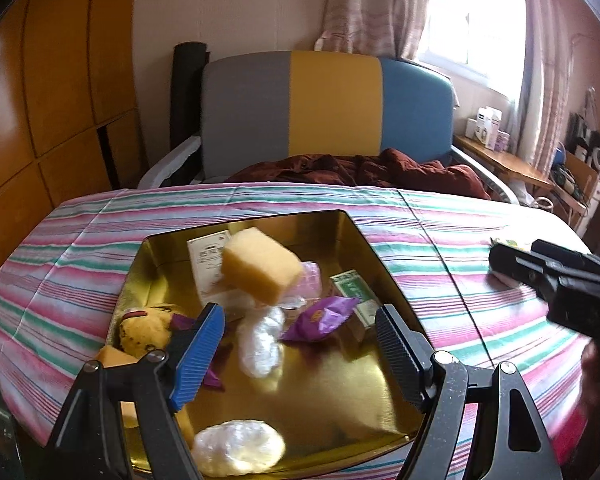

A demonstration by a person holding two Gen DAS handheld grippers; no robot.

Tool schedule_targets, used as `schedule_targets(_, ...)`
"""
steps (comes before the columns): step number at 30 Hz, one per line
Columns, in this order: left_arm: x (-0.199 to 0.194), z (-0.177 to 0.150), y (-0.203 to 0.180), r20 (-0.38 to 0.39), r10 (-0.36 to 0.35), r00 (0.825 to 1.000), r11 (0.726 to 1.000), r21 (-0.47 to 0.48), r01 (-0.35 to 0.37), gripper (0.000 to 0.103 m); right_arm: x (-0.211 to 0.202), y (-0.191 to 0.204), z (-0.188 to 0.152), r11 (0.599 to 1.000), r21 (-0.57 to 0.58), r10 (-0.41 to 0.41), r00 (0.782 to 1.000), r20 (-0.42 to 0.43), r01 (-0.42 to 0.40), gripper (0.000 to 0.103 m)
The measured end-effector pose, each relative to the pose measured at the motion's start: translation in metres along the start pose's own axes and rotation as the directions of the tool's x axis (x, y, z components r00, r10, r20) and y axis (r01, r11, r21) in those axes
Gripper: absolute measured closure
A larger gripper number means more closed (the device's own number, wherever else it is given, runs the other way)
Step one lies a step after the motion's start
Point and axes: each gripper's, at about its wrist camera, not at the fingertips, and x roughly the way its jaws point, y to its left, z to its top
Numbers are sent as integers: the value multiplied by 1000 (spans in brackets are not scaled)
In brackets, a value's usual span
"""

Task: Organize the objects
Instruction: 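Move both open tools back toward the remaining items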

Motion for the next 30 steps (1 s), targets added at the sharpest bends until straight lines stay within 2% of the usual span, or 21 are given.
schedule_targets(9,6,2,-31,-16,-45,999,997,68,46,25,-6,-86,12,981,138,-132,991,-15,133,18)
schedule_targets(15,9,7,-55,-17,-83,996,989,121,85,22,-11,-152,17,935,270,-233,972,-21,230,17)
schedule_targets(19,13,11,-72,-20,-102,995,982,155,104,22,-15,-196,14,885,371,-290,957,-31,280,17)
schedule_targets(22,18,13,-85,-28,-116,993,977,177,119,22,-18,-219,7,842,456,-305,952,-36,287,17)
schedule_targets(25,25,15,-100,-44,-129,991,971,199,135,22,-15,-237,-2,799,535,-278,958,-72,273,17)
schedule_targets(30,37,18,-123,-70,-153,986,960,228,165,22,-15,-244,-6,779,570,-263,961,-82,261,17)
